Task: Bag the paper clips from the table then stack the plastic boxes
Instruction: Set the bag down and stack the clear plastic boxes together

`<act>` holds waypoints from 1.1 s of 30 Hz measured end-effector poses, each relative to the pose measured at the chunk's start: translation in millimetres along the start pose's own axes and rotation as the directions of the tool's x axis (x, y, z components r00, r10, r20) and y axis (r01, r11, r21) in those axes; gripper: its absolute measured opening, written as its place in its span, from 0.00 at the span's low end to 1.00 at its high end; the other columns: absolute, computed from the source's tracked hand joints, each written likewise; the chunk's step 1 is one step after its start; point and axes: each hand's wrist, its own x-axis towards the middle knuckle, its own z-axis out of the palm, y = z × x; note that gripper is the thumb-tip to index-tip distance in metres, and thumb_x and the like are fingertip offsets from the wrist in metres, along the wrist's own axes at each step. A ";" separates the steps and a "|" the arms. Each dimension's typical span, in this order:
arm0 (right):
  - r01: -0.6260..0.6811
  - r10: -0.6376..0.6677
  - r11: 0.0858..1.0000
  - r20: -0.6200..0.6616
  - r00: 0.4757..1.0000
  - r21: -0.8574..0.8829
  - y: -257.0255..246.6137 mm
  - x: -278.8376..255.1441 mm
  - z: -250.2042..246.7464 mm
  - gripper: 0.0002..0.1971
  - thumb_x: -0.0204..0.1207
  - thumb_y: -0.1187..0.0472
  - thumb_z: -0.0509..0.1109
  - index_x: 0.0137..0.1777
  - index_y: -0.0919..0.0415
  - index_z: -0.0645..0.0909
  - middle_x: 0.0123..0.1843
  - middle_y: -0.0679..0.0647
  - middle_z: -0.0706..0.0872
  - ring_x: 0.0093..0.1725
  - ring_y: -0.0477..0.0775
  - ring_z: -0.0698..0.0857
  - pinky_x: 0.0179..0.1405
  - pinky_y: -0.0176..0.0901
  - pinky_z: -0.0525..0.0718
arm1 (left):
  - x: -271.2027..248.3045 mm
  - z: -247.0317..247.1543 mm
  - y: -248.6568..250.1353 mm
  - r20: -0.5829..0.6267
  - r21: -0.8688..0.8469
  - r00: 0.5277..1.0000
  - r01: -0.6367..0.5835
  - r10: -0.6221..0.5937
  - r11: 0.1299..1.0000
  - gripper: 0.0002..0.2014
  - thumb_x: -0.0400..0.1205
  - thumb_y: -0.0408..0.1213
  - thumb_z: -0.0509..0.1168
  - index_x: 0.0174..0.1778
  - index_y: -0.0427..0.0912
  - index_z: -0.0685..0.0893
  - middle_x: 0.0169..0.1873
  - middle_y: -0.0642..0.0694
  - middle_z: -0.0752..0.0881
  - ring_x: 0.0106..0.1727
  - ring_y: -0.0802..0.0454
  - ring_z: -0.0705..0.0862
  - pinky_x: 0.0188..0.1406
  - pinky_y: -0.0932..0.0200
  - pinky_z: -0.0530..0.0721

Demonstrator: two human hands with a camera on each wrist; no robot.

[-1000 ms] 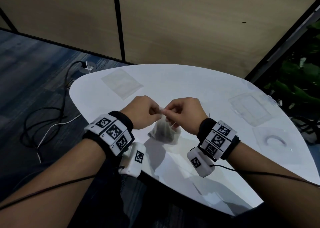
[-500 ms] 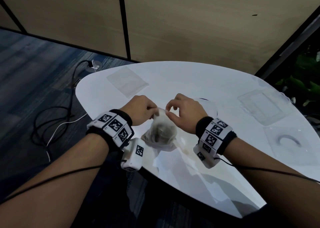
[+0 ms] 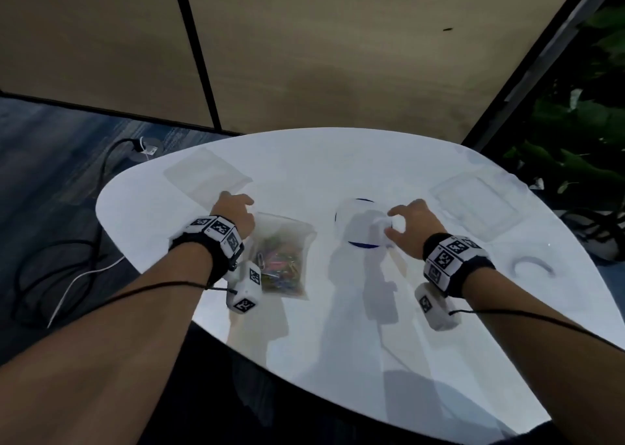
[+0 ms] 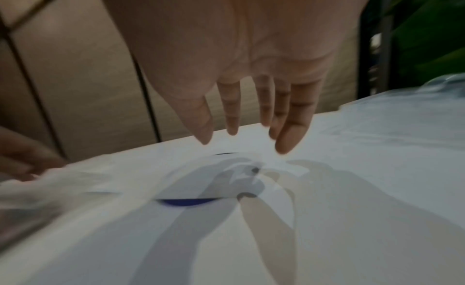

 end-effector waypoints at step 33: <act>0.115 -0.196 0.779 0.065 0.978 0.616 24.6 -71.3 -17.5 0.20 0.70 0.75 0.57 0.34 0.58 0.89 0.40 0.59 0.92 0.36 0.53 0.89 0.46 0.54 0.91 | -79.9 35.0 155.7 -0.008 -0.113 0.790 -0.610 0.613 0.784 0.25 0.82 0.26 0.58 0.72 0.54 0.79 0.55 0.49 0.87 0.53 0.49 0.87 0.60 0.58 0.84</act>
